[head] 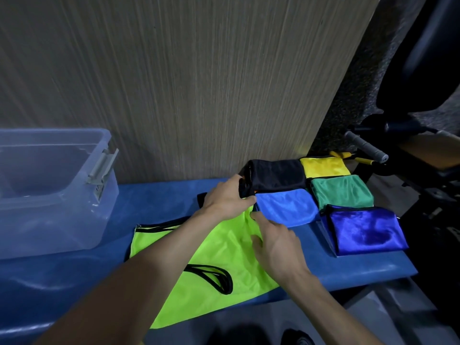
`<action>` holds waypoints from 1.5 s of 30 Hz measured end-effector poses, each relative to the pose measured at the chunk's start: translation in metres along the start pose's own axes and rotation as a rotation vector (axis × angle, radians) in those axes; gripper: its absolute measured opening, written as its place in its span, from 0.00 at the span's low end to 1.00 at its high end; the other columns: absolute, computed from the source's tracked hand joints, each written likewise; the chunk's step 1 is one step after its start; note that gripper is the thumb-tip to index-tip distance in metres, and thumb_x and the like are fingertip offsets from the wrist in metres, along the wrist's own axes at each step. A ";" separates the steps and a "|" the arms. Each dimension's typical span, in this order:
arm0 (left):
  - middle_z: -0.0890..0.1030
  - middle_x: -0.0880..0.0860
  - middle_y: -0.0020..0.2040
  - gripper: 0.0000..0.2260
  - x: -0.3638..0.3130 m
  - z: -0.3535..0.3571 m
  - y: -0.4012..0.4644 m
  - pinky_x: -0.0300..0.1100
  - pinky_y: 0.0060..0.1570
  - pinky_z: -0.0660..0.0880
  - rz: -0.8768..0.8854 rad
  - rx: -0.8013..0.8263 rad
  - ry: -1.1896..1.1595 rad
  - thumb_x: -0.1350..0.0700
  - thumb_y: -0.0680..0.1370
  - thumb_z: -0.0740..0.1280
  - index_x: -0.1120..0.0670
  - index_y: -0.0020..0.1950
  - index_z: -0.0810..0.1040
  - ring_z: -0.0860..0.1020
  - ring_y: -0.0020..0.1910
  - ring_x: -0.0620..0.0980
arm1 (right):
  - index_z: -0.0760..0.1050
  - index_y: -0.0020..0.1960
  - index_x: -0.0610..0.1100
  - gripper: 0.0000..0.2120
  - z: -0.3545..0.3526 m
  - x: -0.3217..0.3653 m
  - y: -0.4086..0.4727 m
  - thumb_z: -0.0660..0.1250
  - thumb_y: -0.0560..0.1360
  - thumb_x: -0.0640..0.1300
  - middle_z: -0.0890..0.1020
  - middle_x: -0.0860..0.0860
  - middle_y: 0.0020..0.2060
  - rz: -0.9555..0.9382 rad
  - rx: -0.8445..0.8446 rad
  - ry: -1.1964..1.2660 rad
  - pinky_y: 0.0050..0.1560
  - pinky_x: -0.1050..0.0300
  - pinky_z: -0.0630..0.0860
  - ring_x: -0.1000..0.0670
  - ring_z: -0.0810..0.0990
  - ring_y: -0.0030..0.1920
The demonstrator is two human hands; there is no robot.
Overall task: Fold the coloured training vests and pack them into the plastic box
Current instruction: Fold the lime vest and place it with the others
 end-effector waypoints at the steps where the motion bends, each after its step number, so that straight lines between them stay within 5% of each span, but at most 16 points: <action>1: 0.82 0.49 0.57 0.21 -0.002 0.000 0.002 0.51 0.57 0.77 -0.004 -0.021 -0.058 0.43 0.71 0.71 0.47 0.62 0.75 0.79 0.58 0.53 | 0.63 0.72 0.52 0.21 0.000 0.000 0.000 0.63 0.81 0.46 0.76 0.51 0.42 -0.004 -0.001 0.003 0.44 0.47 0.75 0.40 0.79 0.47; 6: 0.83 0.53 0.54 0.15 0.011 -0.005 0.017 0.47 0.56 0.79 -0.110 -0.102 -0.537 0.62 0.75 0.73 0.47 0.58 0.81 0.82 0.53 0.53 | 0.68 0.69 0.48 0.21 0.001 -0.018 0.003 0.69 0.78 0.46 0.80 0.51 0.42 0.169 0.034 0.224 0.44 0.51 0.75 0.45 0.80 0.44; 13: 0.81 0.53 0.54 0.16 0.028 -0.008 0.020 0.49 0.59 0.79 -0.075 -0.069 -0.685 0.68 0.76 0.72 0.49 0.57 0.81 0.80 0.52 0.52 | 0.74 0.56 0.48 0.11 0.007 -0.039 0.009 0.72 0.76 0.43 0.82 0.50 0.42 0.305 0.121 0.367 0.40 0.50 0.80 0.48 0.82 0.39; 17: 0.80 0.53 0.60 0.16 0.018 -0.005 0.018 0.38 0.43 0.78 0.003 -0.038 -0.683 0.66 0.78 0.71 0.55 0.65 0.79 0.79 0.52 0.49 | 0.74 0.52 0.46 0.10 0.010 -0.044 0.009 0.73 0.75 0.45 0.82 0.49 0.42 0.315 0.169 0.340 0.40 0.51 0.79 0.47 0.80 0.40; 22: 0.82 0.50 0.59 0.13 0.017 -0.049 0.003 0.36 0.56 0.74 0.089 -0.166 -0.496 0.57 0.81 0.69 0.54 0.66 0.77 0.80 0.54 0.46 | 0.73 0.51 0.45 0.16 0.009 -0.047 0.007 0.73 0.75 0.55 0.80 0.50 0.42 0.350 0.213 0.366 0.38 0.54 0.73 0.48 0.80 0.41; 25: 0.84 0.47 0.47 0.05 0.024 -0.093 -0.031 0.35 0.43 0.78 0.172 -0.262 -0.320 0.57 0.83 0.65 0.52 0.55 0.81 0.83 0.43 0.44 | 0.67 0.41 0.46 0.20 0.010 -0.050 0.006 0.68 0.77 0.61 0.72 0.52 0.33 0.372 0.177 0.384 0.33 0.56 0.65 0.51 0.71 0.33; 29: 0.84 0.49 0.41 0.08 0.059 -0.118 -0.080 0.46 0.34 0.82 0.068 -0.088 -0.005 0.58 0.83 0.63 0.53 0.49 0.81 0.83 0.33 0.45 | 0.62 0.37 0.45 0.23 0.011 -0.049 0.005 0.64 0.80 0.60 0.69 0.51 0.30 0.361 0.108 0.365 0.33 0.53 0.63 0.49 0.68 0.32; 34: 0.83 0.55 0.40 0.10 0.114 -0.122 -0.119 0.44 0.41 0.79 -0.211 0.123 0.275 0.56 0.83 0.60 0.58 0.50 0.79 0.82 0.36 0.55 | 0.63 0.38 0.44 0.23 0.016 -0.042 0.002 0.61 0.81 0.61 0.73 0.48 0.34 0.366 0.084 0.278 0.42 0.50 0.67 0.38 0.78 0.45; 39: 0.79 0.55 0.49 0.13 0.136 -0.111 -0.125 0.47 0.50 0.73 -0.219 -0.010 0.346 0.48 0.83 0.65 0.58 0.55 0.77 0.77 0.52 0.56 | 0.63 0.37 0.43 0.23 0.016 -0.037 -0.002 0.59 0.82 0.59 0.73 0.47 0.34 0.373 0.046 0.283 0.43 0.49 0.68 0.37 0.77 0.46; 45: 0.78 0.52 0.52 0.10 0.137 -0.097 -0.118 0.49 0.52 0.75 -0.177 0.006 0.384 0.47 0.84 0.62 0.53 0.52 0.74 0.75 0.51 0.52 | 0.64 0.36 0.42 0.23 0.013 -0.038 -0.006 0.60 0.83 0.56 0.73 0.46 0.33 0.399 0.021 0.297 0.40 0.49 0.68 0.39 0.75 0.42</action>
Point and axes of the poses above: each hand's wrist, its own y-axis towards the middle knuckle, its own z-axis out of the palm, x = y × z, the point moved 5 cm from there along y, towards the middle knuckle
